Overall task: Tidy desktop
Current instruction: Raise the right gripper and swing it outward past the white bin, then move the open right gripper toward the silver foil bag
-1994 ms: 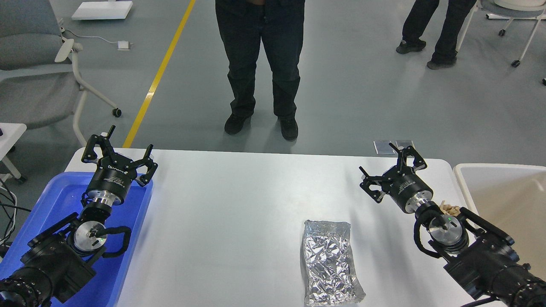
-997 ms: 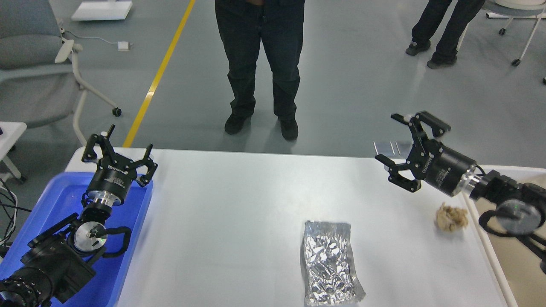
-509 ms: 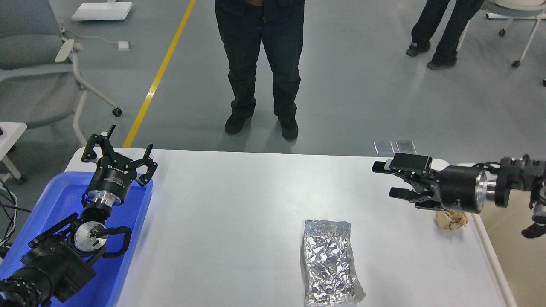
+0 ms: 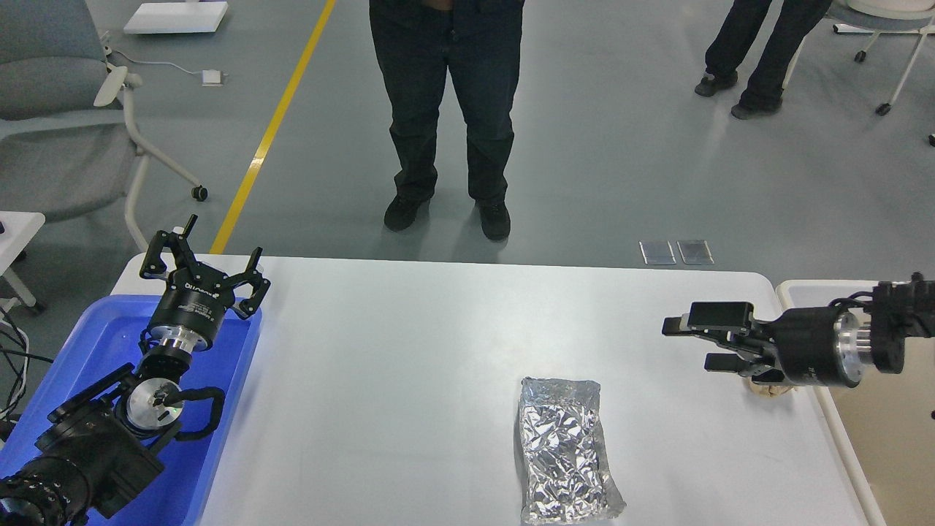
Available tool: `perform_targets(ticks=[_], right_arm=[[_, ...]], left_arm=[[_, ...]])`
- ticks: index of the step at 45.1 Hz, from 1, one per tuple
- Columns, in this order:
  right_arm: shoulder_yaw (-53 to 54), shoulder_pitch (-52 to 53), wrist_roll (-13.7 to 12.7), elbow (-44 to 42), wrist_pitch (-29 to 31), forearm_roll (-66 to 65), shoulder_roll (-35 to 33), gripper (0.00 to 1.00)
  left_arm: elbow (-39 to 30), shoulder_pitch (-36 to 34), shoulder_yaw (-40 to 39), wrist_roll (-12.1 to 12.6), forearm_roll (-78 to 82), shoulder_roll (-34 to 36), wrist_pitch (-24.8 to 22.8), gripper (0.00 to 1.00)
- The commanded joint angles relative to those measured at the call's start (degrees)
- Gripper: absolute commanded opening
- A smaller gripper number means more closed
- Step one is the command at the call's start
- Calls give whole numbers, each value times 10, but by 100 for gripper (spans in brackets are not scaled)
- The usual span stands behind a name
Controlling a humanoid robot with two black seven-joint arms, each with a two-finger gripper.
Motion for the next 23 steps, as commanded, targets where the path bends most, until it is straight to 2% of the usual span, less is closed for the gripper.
perform_targets(ticks=[1, 6, 10, 17, 20, 23], right_arm=[[-44, 59, 0, -4, 1, 190, -23, 100], [-65, 62, 3, -2, 0, 208, -23, 100], [-84, 63, 16, 6, 0, 209, -31, 100], [-90, 89, 11, 64, -2, 202, -40, 98], [-90, 97, 9, 78, -8, 188, -30, 96], [-90, 103, 8, 79, -31, 172, 7, 93]], left_arm=[[0, 0, -1, 1, 0, 0, -2, 100], [0, 0, -1, 1, 0, 0, -2, 100], [0, 0, -1, 1, 0, 0, -2, 100], [0, 0, -1, 1, 0, 0, -1, 100], [0, 0, -1, 1, 0, 0, -2, 100], [0, 0, -1, 1, 0, 0, -2, 100]])
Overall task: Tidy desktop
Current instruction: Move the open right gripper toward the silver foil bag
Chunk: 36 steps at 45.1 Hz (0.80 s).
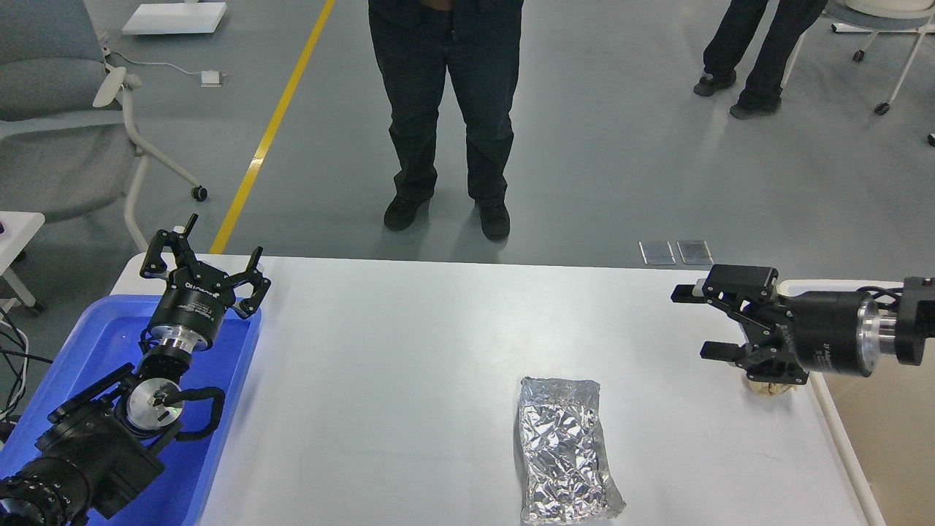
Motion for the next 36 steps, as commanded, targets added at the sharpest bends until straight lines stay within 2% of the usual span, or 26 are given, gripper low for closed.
perform_targets(ticks=[1, 4, 8, 18, 30, 36], right_arm=[[-15, 34, -2, 39, -45, -14, 53, 93], [-45, 50, -9, 39, -105, -23, 99, 93], [-107, 77, -31, 35, -167, -23, 174, 93], [-181, 92, -52, 13, -263, -3, 309, 93], [-279, 84, -53, -1, -346, -12, 371, 93], [-313, 69, -53, -25, -368, -16, 386, 93]], left_arm=[[0, 0, 0, 0, 0, 0, 0, 100], [0, 0, 0, 0, 0, 0, 0, 100], [0, 0, 0, 0, 0, 0, 0, 100], [0, 0, 0, 0, 0, 0, 0, 100], [0, 0, 0, 0, 0, 0, 0, 100], [0, 0, 0, 0, 0, 0, 0, 100]])
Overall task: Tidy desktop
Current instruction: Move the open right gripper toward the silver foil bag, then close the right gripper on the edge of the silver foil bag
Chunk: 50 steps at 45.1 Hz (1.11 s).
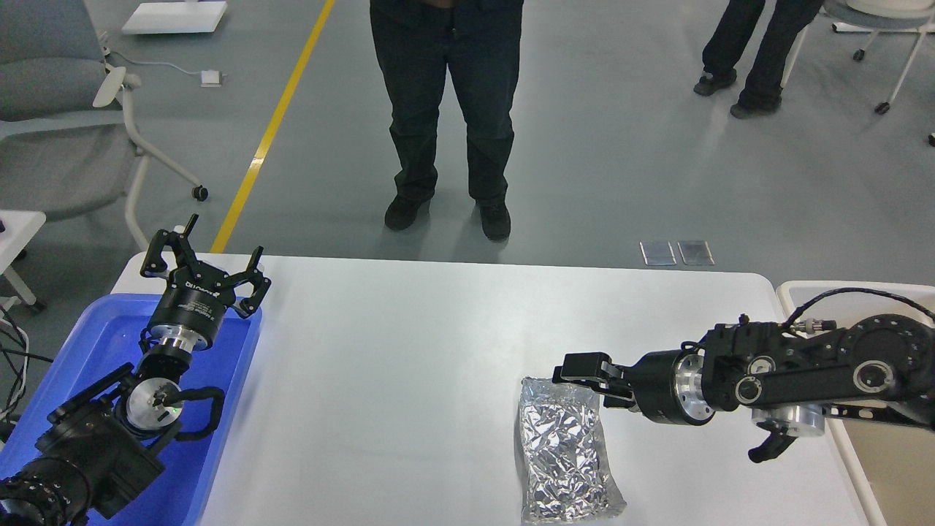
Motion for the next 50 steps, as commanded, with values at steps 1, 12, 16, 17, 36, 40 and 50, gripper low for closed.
perform_targets(ticks=[1, 12, 16, 17, 36, 40, 50], right_arm=[[-78, -15, -3, -31, -61, -6, 51, 93], [-107, -44, -2, -53, -92, -37, 53, 93], [-111, -50, -2, -56, -93, -41, 53, 93], [-111, -52, -2, -56, -93, -42, 53, 94], [-101, -78, 0, -54, -93, -40, 61, 94], [-93, -81, 1, -53, -93, -39, 61, 94], [-70, -90, 1, -51, -93, -33, 74, 93]], left_arm=[[0, 0, 0, 0, 0, 0, 0, 100], [0, 0, 0, 0, 0, 0, 0, 100], [0, 0, 1, 0, 0, 0, 0, 100], [0, 0, 0, 0, 0, 1, 0, 100], [0, 0, 1, 0, 0, 0, 1, 100], [0, 0, 1, 0, 0, 0, 1, 100], [0, 0, 1, 0, 0, 0, 1, 100]])
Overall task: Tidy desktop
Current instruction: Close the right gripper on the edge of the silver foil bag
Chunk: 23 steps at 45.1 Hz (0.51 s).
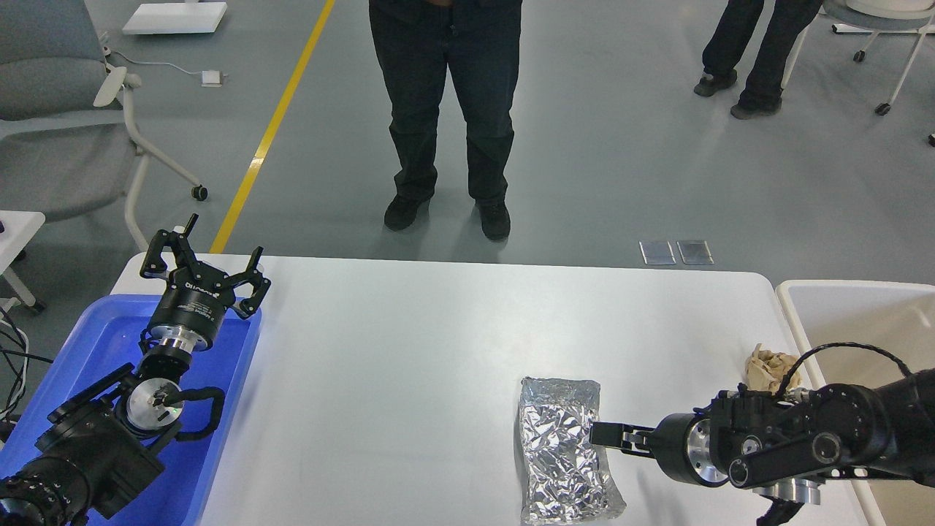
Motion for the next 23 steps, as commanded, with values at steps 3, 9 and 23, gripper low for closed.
perform_targets(ticks=[3, 9, 23], right_arm=[[25, -11, 1, 1, -1, 4, 17, 92], [28, -15, 1, -1, -1, 1, 23, 88], [18, -29, 2, -21, -1, -13, 23, 83]], left_arm=[[0, 0, 0, 0, 0, 0, 0, 100], [0, 0, 0, 0, 0, 0, 0, 100], [0, 0, 0, 0, 0, 0, 0, 100]])
